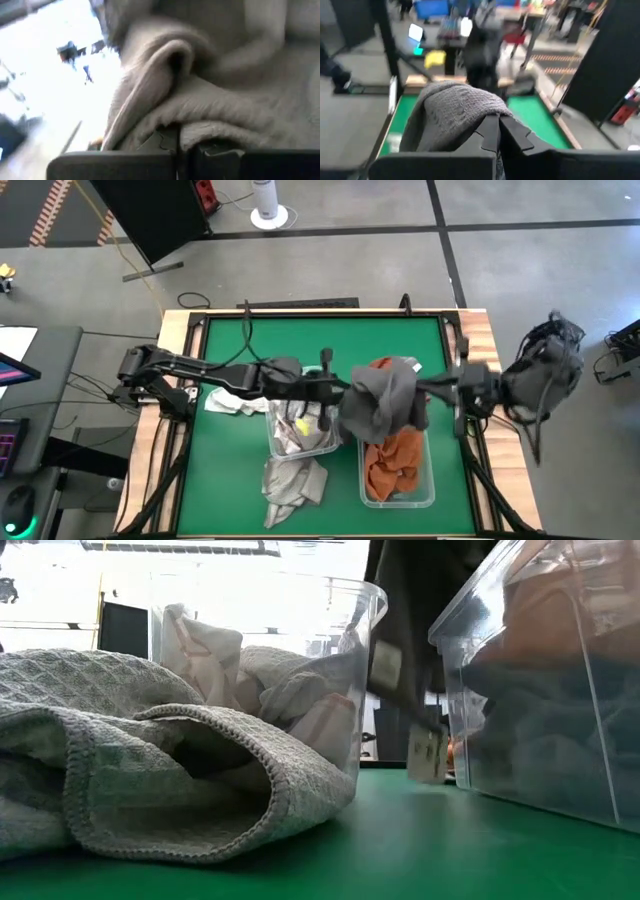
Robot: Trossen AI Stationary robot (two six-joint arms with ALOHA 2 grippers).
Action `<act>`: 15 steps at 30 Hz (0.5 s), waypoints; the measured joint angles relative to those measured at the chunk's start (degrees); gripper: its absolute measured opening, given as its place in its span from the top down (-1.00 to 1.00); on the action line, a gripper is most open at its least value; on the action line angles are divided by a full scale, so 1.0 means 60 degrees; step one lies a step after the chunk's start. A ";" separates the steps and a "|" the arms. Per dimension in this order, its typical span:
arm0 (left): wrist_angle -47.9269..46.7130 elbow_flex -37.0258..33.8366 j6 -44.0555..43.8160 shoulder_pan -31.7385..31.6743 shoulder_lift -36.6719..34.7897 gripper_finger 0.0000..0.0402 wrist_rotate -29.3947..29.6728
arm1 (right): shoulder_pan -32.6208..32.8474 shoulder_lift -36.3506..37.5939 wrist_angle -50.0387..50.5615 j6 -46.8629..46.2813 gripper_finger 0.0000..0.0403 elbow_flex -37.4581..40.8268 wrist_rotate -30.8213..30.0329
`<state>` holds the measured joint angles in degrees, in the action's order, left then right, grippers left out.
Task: Sort microfiber towel by color & place in baskets
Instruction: Put the grey microfiber towel into the right transparent bin
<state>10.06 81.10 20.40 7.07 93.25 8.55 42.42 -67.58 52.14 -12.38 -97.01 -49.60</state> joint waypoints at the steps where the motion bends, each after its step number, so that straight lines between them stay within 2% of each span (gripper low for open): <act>1: 0.0207 0.0000 0.0224 0.0057 -0.0021 1.00 -0.0168 | 0.0061 -0.0162 0.0286 -0.0367 0.85 0.0000 0.0031; 6: 0.1114 0.0000 0.0461 0.0150 0.0056 1.00 -0.1651 | 0.0065 -0.1094 0.1968 -0.2289 0.85 0.0004 0.0080; 13: 0.1373 -0.0007 -0.0551 0.0166 0.0576 1.00 -0.2328 | -0.0224 -0.2410 0.3852 -0.4559 0.85 0.0004 0.1534; 15: 0.1964 0.0047 -0.0762 0.0192 0.0872 1.00 -0.2413 | -0.0228 -0.2754 0.4174 -0.4988 0.85 0.0004 0.1780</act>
<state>21.85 81.38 15.83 8.22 98.48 -5.93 41.06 -84.11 77.18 -42.31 -96.99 -38.92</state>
